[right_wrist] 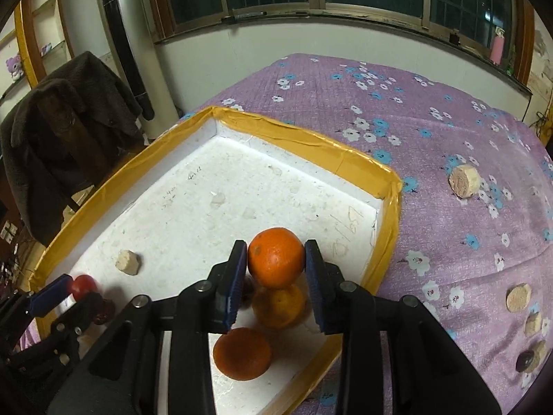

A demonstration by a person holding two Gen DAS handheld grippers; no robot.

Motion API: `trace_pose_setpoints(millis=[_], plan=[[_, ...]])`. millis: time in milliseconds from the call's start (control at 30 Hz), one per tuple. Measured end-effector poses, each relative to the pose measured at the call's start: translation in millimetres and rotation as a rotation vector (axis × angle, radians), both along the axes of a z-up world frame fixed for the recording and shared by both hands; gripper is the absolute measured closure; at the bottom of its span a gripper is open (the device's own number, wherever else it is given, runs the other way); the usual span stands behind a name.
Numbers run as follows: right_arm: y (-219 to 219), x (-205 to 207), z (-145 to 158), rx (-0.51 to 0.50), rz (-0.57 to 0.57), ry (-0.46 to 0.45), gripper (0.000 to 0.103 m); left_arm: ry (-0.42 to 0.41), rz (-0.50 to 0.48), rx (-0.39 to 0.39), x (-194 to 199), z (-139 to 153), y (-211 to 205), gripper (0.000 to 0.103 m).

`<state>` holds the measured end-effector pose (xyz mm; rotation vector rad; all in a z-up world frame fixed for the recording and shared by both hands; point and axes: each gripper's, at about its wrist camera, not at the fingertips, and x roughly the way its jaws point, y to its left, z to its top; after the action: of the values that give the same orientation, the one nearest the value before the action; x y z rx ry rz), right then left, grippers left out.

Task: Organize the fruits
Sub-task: 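Carry the red ball and orange into the tray and open both grippers, then move both grippers back toward the items on the bedspread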

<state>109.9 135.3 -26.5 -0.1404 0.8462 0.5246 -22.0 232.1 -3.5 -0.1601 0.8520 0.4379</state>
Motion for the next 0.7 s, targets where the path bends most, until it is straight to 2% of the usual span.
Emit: trace_pose_setpoints(millis=[33, 100, 267, 333, 467, 700], plan=[[-2, 0, 2, 0.004, -0.005, -0.007, 0.049, -0.009, 0.001, 0.004, -2, 2, 0, 0.023], [-10, -3, 8, 0.019, -0.019, -0.018, 0.04, -0.012, 0.009, 0.002, -6, 5, 1, 0.023], [-53, -21, 31, 0.077, -0.063, -0.061, 0.031, -0.041, 0.013, -0.013, -19, 15, -4, 0.023], [-75, -31, 37, 0.097, -0.088, -0.076, 0.022, -0.062, 0.002, -0.026, -24, 19, -13, 0.023], [-133, -54, 39, 0.094, -0.158, -0.103, 0.021, -0.084, -0.06, -0.023, -25, 25, -44, 0.023], [-256, -75, 14, 0.027, -0.333, -0.093, 0.022, -0.087, -0.226, -0.018, -15, 23, -123, 0.023]])
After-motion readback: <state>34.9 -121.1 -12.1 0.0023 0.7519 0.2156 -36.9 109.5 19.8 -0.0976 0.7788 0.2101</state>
